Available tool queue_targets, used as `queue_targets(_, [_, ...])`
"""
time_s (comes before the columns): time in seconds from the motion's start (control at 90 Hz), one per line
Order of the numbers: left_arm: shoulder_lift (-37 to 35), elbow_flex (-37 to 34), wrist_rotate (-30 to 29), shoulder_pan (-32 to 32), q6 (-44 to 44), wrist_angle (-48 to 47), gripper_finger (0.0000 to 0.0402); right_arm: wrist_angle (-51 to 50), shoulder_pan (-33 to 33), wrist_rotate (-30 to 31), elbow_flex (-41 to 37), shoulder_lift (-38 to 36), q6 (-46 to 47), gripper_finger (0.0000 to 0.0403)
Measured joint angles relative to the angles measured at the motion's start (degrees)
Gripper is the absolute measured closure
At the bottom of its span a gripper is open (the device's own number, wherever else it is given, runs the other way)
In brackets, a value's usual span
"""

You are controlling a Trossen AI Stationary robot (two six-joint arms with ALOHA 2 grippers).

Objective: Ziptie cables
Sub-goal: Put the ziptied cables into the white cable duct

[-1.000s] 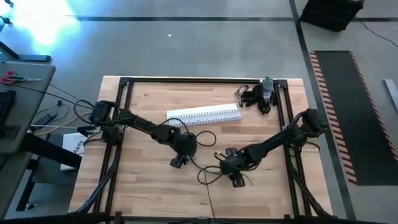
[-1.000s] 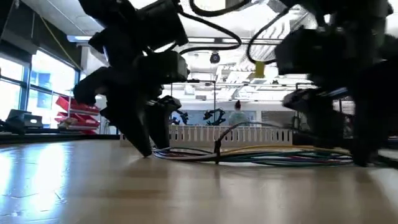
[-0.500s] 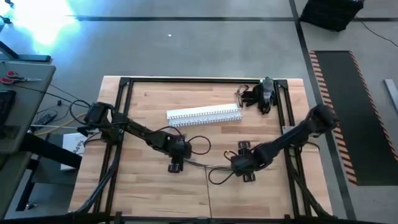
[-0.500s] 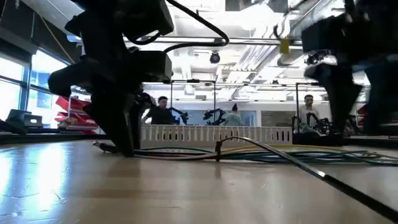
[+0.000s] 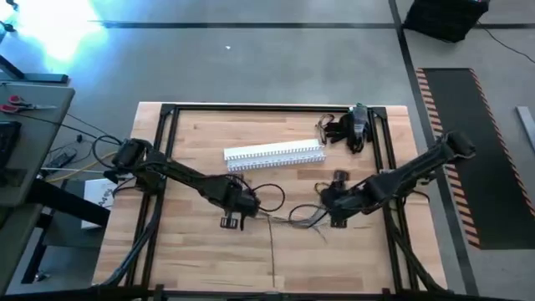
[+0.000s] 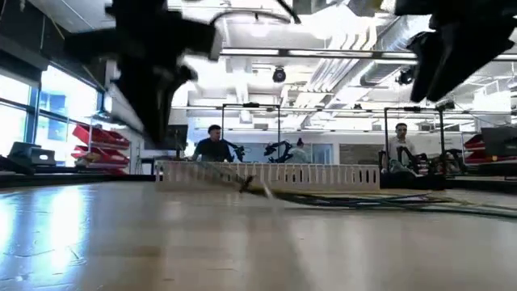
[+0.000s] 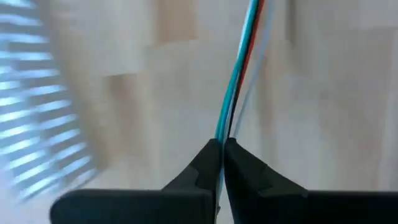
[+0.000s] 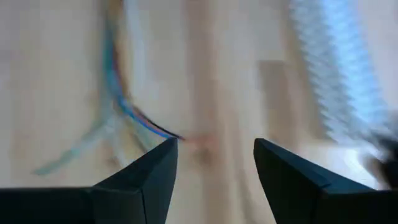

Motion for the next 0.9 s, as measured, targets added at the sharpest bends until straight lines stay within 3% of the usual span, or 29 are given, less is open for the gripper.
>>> queue_targets(0.189, [0.0, 8.5, -16.4, -0.9, -2.7, -9.0, 0.0401, -7.1, 1.7, 5.3, 0.0, -7.8, 10.2, 0.0204])
queue_targets(0.322, [0.0, 14.0, -19.2, 0.3, -1.3, -8.8, 0.0401, -2.1, 1.8, 5.8, -0.2, -9.2, 7.2, 0.0204])
queue_targets(0.467, [0.0, 18.8, -17.8, 1.5, 1.5, -8.9, 0.0402, 19.3, 1.5, -1.3, -8.4, -8.9, -7.9, 0.0201])
queue_targets(0.6, [0.0, 20.5, -14.7, 1.6, 2.2, -8.7, 0.0401, 46.3, -1.8, -7.4, -19.6, -6.9, -13.5, 0.0183])
queue_targets(0.756, [0.0, 20.5, -12.0, 1.7, 2.0, -9.0, 0.0401, 70.4, -4.9, -8.1, -27.9, 0.2, -16.8, 0.0131])
queue_targets(0.9, [0.0, 20.5, -11.7, 1.9, 0.8, -8.7, 0.0401, 85.5, -9.3, -9.7, -27.5, 8.7, -16.9, 0.0071])
